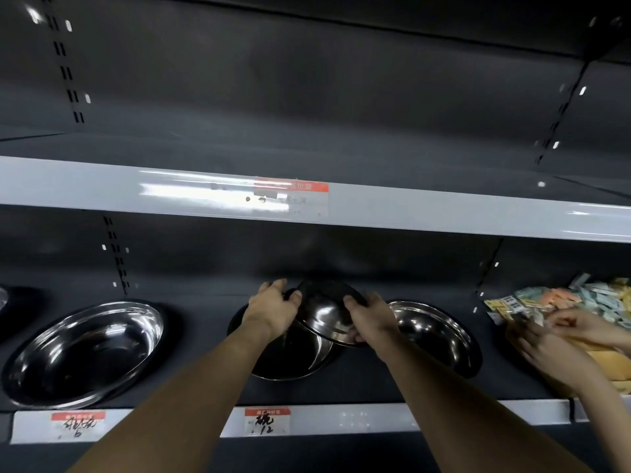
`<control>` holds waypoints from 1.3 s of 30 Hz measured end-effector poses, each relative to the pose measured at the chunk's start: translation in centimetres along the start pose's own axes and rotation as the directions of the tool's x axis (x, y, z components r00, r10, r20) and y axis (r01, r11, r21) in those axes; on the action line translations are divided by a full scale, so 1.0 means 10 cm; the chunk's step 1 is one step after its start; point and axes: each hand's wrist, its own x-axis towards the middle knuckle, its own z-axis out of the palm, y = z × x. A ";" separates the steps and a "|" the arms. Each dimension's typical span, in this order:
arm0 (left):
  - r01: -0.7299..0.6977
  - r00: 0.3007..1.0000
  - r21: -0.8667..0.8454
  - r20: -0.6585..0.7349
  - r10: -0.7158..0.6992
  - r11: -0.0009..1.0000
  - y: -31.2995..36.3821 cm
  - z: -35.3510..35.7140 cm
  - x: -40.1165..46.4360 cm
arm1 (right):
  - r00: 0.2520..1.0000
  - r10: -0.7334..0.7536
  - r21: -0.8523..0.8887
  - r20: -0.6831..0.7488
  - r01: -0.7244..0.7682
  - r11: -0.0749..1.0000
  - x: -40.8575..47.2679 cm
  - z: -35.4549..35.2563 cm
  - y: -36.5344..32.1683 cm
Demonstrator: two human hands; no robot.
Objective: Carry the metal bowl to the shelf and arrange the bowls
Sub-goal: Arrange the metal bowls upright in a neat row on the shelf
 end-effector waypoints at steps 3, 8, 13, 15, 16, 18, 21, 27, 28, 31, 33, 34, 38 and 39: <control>-0.005 1.000 0.034 0.023 0.004 0.999 0.00 0.09 0.07 | 0.999 -0.023 -0.178 0.049 0.032 0.984 0.17 -0.01 -0.04; 0.007 0.998 0.070 0.055 -0.011 0.997 -0.01 0.24 0.16 | 0.996 -0.031 -0.365 0.087 0.061 0.929 0.42 -0.03 -0.01; 0.054 0.993 0.069 0.104 -0.061 0.996 -0.07 0.30 0.20 | 0.998 0.030 -0.423 0.058 -0.002 0.906 0.52 -0.02 0.01; 0.061 0.991 0.080 0.112 -0.070 0.995 -0.09 0.31 0.20 | 0.996 0.061 -0.427 0.064 -0.028 0.904 0.52 -0.01 0.01; 0.065 0.991 0.086 0.112 -0.075 0.994 -0.10 0.32 0.20 | 0.995 0.065 -0.426 0.070 -0.029 0.904 0.52 0.00 0.02; 0.083 0.991 0.085 0.101 -0.092 0.993 -0.12 0.33 0.20 | 0.996 0.055 -0.400 0.065 -0.025 0.916 0.50 0.02 0.03; 0.148 0.987 -0.012 0.068 -0.147 0.989 -0.13 0.29 0.21 | 1.000 0.021 -0.338 0.002 -0.019 0.941 0.44 0.05 0.01; 0.207 0.977 -0.205 -0.001 -0.212 0.957 -0.10 0.13 0.16 | 0.975 -0.111 -0.274 -0.190 0.056 0.960 0.25 0.15 -0.07; 0.207 0.977 -0.230 -0.006 -0.214 0.951 -0.10 0.11 0.15 | 0.963 -0.130 -0.268 -0.235 0.064 0.961 0.20 0.18 -0.10; 0.176 0.983 -0.293 -0.007 -0.186 0.940 -0.08 0.03 0.09 | 0.919 -0.168 -0.218 -0.357 0.093 0.971 0.01 0.24 -0.20; 0.153 0.985 -0.350 -0.019 -0.171 0.924 -0.08 -0.03 0.04 | 0.888 -0.194 -0.154 -0.417 0.141 0.978 -0.13 0.27 -0.24; 0.144 0.985 -0.391 -0.030 -0.169 0.909 -0.08 -0.06 0.02 | 0.874 -0.209 -0.124 -0.440 0.172 0.977 -0.19 0.29 -0.26; 0.110 0.980 -0.508 -0.086 -0.178 0.854 -0.13 -0.21 -0.07 | 0.819 -0.244 0.028 -0.519 0.302 0.953 -0.42 0.32 -0.35; 0.113 0.976 -0.517 -0.101 -0.192 0.848 -0.14 -0.24 -0.10 | 0.813 -0.230 0.090 -0.535 0.325 0.942 -0.46 0.33 -0.38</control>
